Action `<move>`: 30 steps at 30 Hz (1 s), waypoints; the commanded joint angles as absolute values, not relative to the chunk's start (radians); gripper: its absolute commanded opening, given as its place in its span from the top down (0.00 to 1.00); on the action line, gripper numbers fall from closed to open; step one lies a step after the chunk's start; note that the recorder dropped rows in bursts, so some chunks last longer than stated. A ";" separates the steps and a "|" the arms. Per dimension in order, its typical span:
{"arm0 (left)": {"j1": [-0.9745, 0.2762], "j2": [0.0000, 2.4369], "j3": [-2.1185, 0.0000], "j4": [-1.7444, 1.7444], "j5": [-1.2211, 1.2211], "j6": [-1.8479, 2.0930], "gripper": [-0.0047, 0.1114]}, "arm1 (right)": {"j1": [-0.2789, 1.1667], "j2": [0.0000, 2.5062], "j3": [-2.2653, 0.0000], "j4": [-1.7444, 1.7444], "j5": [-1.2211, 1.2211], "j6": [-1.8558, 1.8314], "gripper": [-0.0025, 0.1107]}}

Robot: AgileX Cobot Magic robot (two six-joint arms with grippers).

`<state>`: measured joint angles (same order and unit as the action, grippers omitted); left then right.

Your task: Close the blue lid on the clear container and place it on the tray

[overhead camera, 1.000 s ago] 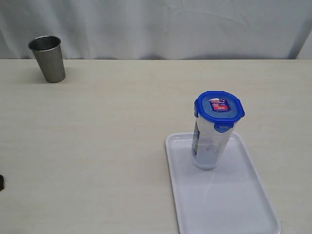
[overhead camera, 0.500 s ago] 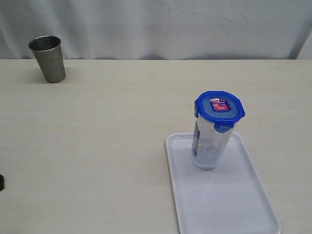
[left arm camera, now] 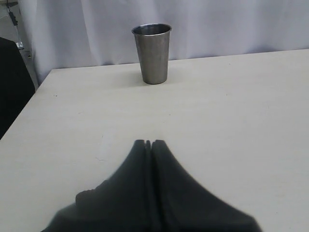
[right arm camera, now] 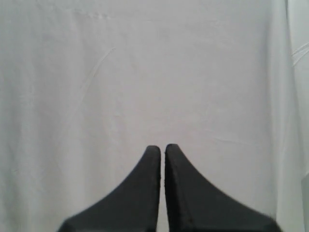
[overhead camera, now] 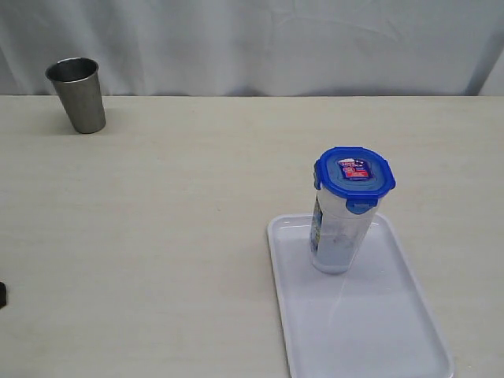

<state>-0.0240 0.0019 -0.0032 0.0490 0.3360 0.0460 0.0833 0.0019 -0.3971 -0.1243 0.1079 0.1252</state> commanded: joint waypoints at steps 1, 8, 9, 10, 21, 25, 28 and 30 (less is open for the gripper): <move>-0.024 0.000 0.000 0.041 0.328 0.048 0.96 | 0.081 0.000 -0.339 -0.170 0.072 0.133 0.94; -0.024 0.000 0.000 0.041 0.328 0.048 0.96 | -0.037 0.000 -0.221 -0.146 0.025 0.123 0.94; -0.024 0.000 0.000 0.041 0.328 0.048 0.96 | -0.037 0.000 -0.203 -0.147 0.025 0.111 0.94; -0.024 0.000 0.000 0.041 0.328 0.048 0.96 | -0.037 0.000 -0.178 -0.147 0.025 0.108 0.94; -0.024 0.000 0.000 0.048 0.327 0.048 0.96 | -0.037 0.000 0.000 -0.147 0.120 0.095 0.94; -0.024 0.000 0.000 0.048 0.327 0.048 0.96 | -0.033 0.000 0.000 -0.147 0.198 0.049 0.94; -0.024 0.000 0.000 0.048 0.327 0.048 0.96 | -0.033 0.000 0.000 -0.150 0.251 0.040 0.94; -0.024 0.000 0.000 0.048 0.327 0.048 0.96 | -0.033 0.000 0.000 -0.150 0.285 0.040 0.94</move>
